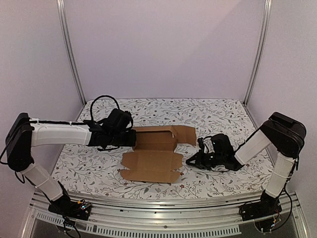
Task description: Fold the paper box
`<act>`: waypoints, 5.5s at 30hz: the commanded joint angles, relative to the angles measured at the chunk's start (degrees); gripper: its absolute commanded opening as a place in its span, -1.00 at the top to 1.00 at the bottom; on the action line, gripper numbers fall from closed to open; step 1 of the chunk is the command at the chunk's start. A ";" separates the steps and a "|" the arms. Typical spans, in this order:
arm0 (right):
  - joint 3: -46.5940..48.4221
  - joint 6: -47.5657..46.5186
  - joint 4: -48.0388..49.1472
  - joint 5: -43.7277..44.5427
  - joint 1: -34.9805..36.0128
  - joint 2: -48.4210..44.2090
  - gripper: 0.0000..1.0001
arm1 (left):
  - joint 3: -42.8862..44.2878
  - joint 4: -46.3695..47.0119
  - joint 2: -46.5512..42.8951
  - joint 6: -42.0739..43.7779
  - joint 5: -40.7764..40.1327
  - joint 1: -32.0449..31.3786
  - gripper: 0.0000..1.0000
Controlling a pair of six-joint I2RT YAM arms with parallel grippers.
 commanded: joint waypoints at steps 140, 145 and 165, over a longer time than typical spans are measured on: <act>53.91 -25.34 -63.82 51.49 22.74 -1.38 1.00 | 17.84 -24.39 -1.65 -9.31 5.82 -5.14 1.00; 54.19 -25.60 -62.99 51.93 23.40 -1.48 1.00 | 18.53 -24.77 -1.21 -9.33 6.21 -5.49 1.00; 56.64 -25.08 -63.49 50.29 23.91 2.82 0.35 | 19.02 -25.49 -2.99 -9.32 6.50 -5.87 1.00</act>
